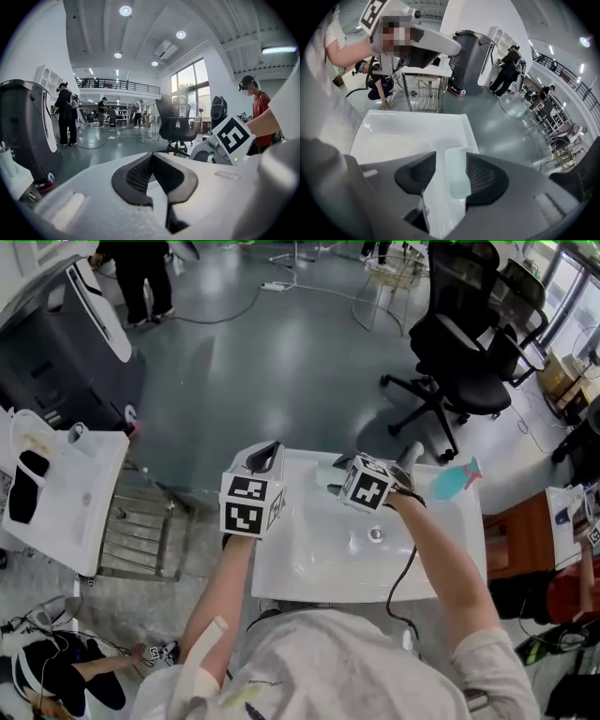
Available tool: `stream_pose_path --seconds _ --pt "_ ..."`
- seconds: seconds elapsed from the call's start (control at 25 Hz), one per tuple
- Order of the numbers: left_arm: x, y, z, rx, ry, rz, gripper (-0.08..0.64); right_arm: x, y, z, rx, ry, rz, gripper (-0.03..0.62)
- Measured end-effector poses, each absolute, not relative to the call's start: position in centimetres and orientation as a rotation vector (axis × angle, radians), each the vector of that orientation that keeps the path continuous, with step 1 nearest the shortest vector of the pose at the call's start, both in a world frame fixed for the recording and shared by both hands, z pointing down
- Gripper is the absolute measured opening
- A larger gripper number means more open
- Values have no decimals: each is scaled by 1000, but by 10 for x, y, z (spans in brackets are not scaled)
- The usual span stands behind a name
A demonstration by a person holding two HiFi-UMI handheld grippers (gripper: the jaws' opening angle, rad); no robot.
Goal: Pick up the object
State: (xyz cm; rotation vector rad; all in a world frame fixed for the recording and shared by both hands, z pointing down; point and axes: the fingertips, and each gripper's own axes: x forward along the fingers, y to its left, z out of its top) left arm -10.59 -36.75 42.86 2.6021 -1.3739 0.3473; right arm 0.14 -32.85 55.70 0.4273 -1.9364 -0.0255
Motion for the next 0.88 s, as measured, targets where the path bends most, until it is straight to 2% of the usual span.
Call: stream_pose_path --seconds 0.48,0.88 --pt "-122 -377 443 2545 -1427 364 2 10 -331 605 321 -1865 10 199" --pt "-122 -389 452 2524 -1432 386 0 14 -328 630 264 -1860 75 155"
